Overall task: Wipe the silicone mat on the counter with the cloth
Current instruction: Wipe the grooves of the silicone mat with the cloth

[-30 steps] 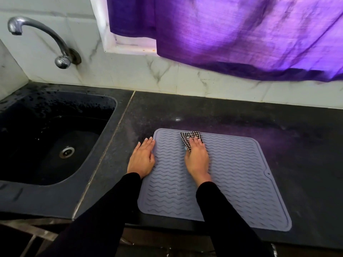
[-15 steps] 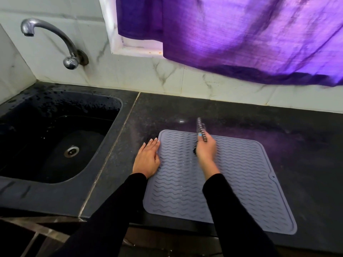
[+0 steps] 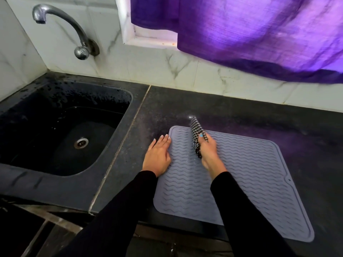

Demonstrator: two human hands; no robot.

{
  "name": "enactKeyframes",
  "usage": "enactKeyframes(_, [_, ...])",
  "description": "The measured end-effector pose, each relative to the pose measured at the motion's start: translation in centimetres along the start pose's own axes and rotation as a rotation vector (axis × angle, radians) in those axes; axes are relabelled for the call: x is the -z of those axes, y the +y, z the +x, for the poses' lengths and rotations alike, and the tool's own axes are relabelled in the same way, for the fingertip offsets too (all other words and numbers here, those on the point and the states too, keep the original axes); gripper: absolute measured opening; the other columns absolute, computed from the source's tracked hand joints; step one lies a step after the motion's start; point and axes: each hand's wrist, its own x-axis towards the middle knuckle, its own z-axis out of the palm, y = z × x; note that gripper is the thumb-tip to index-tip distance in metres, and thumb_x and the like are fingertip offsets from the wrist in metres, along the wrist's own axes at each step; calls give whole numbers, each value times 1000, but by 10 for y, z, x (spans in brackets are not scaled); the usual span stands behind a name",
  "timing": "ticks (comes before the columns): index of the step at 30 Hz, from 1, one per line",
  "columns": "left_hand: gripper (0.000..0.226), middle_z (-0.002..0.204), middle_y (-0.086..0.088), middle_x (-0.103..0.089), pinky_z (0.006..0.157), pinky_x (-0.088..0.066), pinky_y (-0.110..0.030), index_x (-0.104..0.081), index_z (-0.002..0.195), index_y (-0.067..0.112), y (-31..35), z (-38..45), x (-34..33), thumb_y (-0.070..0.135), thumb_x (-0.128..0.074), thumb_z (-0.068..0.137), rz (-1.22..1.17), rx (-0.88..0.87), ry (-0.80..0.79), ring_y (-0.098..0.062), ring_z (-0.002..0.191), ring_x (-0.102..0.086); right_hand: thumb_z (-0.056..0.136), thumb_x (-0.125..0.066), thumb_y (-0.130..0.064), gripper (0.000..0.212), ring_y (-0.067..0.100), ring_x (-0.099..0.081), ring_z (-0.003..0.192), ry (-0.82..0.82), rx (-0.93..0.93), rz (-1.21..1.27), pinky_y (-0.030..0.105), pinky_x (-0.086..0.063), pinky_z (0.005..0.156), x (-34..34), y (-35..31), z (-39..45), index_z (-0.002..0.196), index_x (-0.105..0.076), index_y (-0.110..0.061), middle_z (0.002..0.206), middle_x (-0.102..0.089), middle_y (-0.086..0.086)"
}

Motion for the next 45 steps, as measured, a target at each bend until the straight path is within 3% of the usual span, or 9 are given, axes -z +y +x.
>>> enactKeyframes(3, [64, 152, -1, -29, 117, -6, -30, -31, 143, 13, -1, 0, 0, 24, -19, 81, -16, 1, -3, -12, 142, -20, 98, -39, -15, 21, 14, -60, 68, 122, -178, 492, 18, -50, 49, 24, -21, 17, 116, -50, -11, 87, -58, 5])
enactKeyframes(6, [64, 152, 0, -30, 117, -7, -30, -31, 143, 14, 0, 1, 0, 25, -19, 82, -13, 9, 4, -12, 142, -20, 96, -43, -7, 26, 19, -59, 86, 229, -59, 390, 25, -50, 63, 41, -37, 16, 120, -54, -7, 100, -62, 6])
enactKeyframes(10, [73, 152, 0, -30, 117, -5, -29, -31, 143, 13, -1, 0, -1, 34, -5, 78, -7, 13, 9, -12, 142, -20, 91, -46, 3, 49, 11, -52, 101, 103, 290, -347, 27, -51, 79, 39, -31, -13, 133, -50, -21, 121, -52, -8])
enactKeyframes(16, [82, 152, 1, -28, 116, -3, -28, -30, 144, 14, 0, 1, 1, 40, 2, 73, -5, 25, -9, -11, 142, -18, 85, -48, 3, 60, 25, -17, 144, -136, 585, -1427, 33, -10, 118, 43, 10, -24, 131, -51, -34, 153, -27, 3])
enactKeyframes(23, [78, 152, 0, -28, 117, -4, -29, -31, 144, 13, 3, 0, 4, 38, 0, 76, -14, 34, -16, -12, 142, -18, 93, -42, -10, 39, 28, -19, 142, -62, 604, -1466, 35, -9, 120, 46, -5, -20, 125, -60, -22, 148, -36, 8])
enactKeyframes(30, [78, 153, -1, -27, 116, -2, -28, -29, 144, 11, 6, -1, 8, 36, -1, 76, -21, 31, -37, -13, 143, -16, 85, -37, 9, 51, 21, -62, 84, 401, 115, -372, 25, -50, 69, 83, -36, -9, 102, -70, -26, 116, -65, 3])
enactKeyframes(36, [58, 152, -5, -28, 117, -5, -32, -31, 143, 10, 8, 1, 8, 22, -24, 87, -33, 42, -31, -16, 142, -19, 73, -44, 16, 61, 27, -48, 126, 376, 442, -872, 32, -33, 110, 90, -8, -21, 122, -62, -14, 135, -53, 13])
enactKeyframes(41, [66, 152, -5, -29, 117, -8, -34, -32, 143, 9, 9, 1, 6, 26, -20, 79, -9, 17, -12, -17, 142, -21, 91, -39, -3, 57, 27, -13, 144, 123, 443, -1413, 34, -9, 119, 72, 20, -30, 143, -35, -25, 156, -17, 10])
enactKeyframes(45, [53, 152, -4, -30, 116, -6, -37, -34, 141, 11, 11, 4, 6, 21, -29, 90, 29, 50, -34, -17, 142, -20, 89, -45, -4, 60, 23, -14, 144, 121, 427, -1395, 29, -8, 118, 76, 17, -27, 143, -34, -27, 157, -15, 6])
